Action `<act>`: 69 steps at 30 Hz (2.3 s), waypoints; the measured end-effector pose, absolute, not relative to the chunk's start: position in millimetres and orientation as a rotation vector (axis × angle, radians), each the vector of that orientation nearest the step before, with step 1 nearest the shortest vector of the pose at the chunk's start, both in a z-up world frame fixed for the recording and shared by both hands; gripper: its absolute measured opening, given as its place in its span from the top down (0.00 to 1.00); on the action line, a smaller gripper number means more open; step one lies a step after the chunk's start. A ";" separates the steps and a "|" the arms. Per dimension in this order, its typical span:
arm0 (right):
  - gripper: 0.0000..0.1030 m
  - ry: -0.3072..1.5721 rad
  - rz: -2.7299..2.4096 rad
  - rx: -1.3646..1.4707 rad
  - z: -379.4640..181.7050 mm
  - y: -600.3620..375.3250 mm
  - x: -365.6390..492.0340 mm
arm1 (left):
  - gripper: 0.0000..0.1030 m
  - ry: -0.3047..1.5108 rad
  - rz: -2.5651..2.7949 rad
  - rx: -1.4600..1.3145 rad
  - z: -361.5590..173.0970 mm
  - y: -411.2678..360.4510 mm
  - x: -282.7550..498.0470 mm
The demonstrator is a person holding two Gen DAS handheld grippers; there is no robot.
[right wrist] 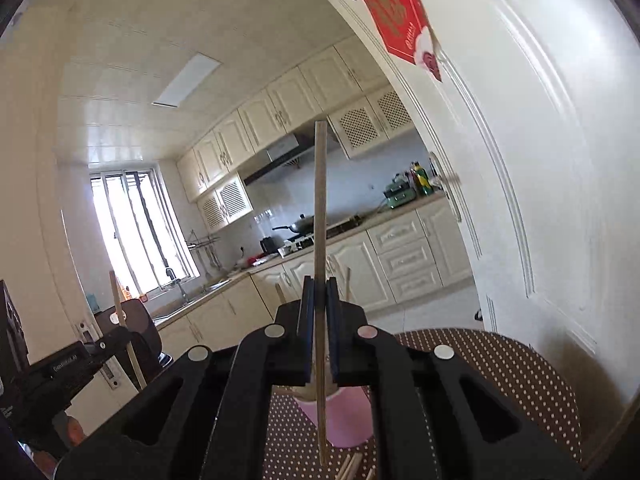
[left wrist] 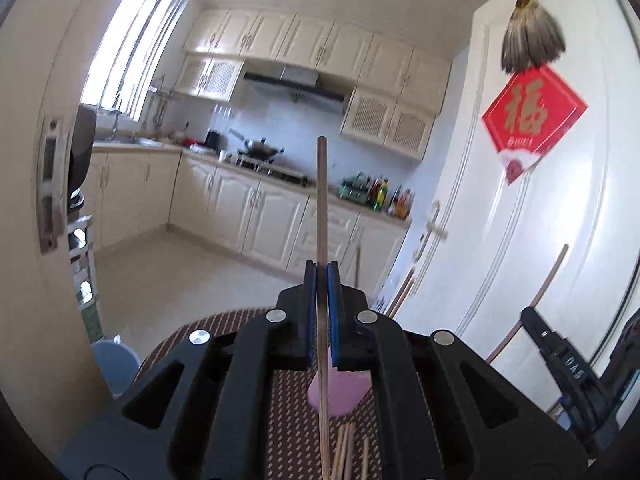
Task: Organize utensils
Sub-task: 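Lift the chopsticks over the pink cup with both tools and lower them in, then open the left tool over the cup while the right tool releases its chopstick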
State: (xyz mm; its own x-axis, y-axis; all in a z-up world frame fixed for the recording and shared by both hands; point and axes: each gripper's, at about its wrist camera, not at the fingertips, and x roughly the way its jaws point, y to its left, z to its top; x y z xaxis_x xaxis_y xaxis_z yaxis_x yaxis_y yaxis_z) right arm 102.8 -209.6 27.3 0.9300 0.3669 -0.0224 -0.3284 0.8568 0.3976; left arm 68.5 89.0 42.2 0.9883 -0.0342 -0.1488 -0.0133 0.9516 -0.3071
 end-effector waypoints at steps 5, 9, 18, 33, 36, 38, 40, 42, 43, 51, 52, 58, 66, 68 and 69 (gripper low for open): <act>0.95 0.044 0.369 0.402 36.3 -207.5 106.3 | 0.94 0.069 -0.014 -0.331 58.8 82.6 72.5; 0.95 0.010 0.357 0.397 40.3 -205.9 112.2 | 0.94 0.051 -0.005 -0.339 62.4 72.7 85.9; 0.95 -0.020 0.361 0.426 40.0 -206.5 131.6 | 0.94 0.046 -0.005 -0.344 52.0 54.4 125.8; 0.95 -0.026 0.363 0.456 18.0 -198.0 174.9 | 0.94 0.039 -0.008 -0.301 39.6 33.7 184.5; 0.95 0.004 0.377 0.462 11.2 -195.3 188.1 | 0.94 0.042 0.007 -0.276 33.3 30.2 193.5; 0.95 0.018 0.384 0.454 7.2 -191.8 194.5 | 0.94 0.043 0.019 -0.258 29.6 28.5 199.0; 0.95 0.032 0.396 0.446 2.7 -187.8 199.6 | 0.94 0.044 0.020 -0.259 27.0 28.0 203.8; 0.95 0.051 0.403 0.446 -4.1 -185.3 204.7 | 0.94 0.050 0.023 -0.249 24.3 27.0 209.2; 0.95 0.065 0.403 0.446 -6.9 -184.5 207.5 | 0.94 0.058 0.026 -0.242 22.1 26.1 212.4; 0.95 0.123 0.407 0.433 -16.3 -180.2 216.1 | 0.94 0.039 0.060 -0.158 11.6 16.1 213.1; 0.95 0.130 0.403 0.426 -17.5 -178.6 216.3 | 0.94 0.036 0.056 -0.157 11.8 16.1 212.5; 0.95 0.173 0.407 0.425 -23.7 -173.4 217.7 | 0.94 0.027 0.055 -0.117 11.8 12.6 211.8; 0.95 0.190 0.412 0.415 -21.8 -171.1 217.5 | 0.94 0.054 0.074 -0.073 11.9 10.8 215.2; 0.95 0.192 0.413 0.415 -21.9 -170.6 217.6 | 0.94 0.058 0.071 -0.063 12.1 10.2 215.8; 0.95 0.196 0.415 0.412 -22.0 -170.3 218.1 | 0.94 0.059 0.068 -0.061 12.0 9.9 215.6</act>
State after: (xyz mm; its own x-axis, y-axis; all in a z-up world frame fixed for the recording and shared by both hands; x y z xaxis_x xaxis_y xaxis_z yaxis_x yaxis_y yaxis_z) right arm 218.1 -170.3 -22.0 0.8978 0.4287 -0.1012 -0.3505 0.8343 0.4255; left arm 215.6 9.9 12.0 0.9960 0.0665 -0.0605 -0.0700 0.9958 -0.0588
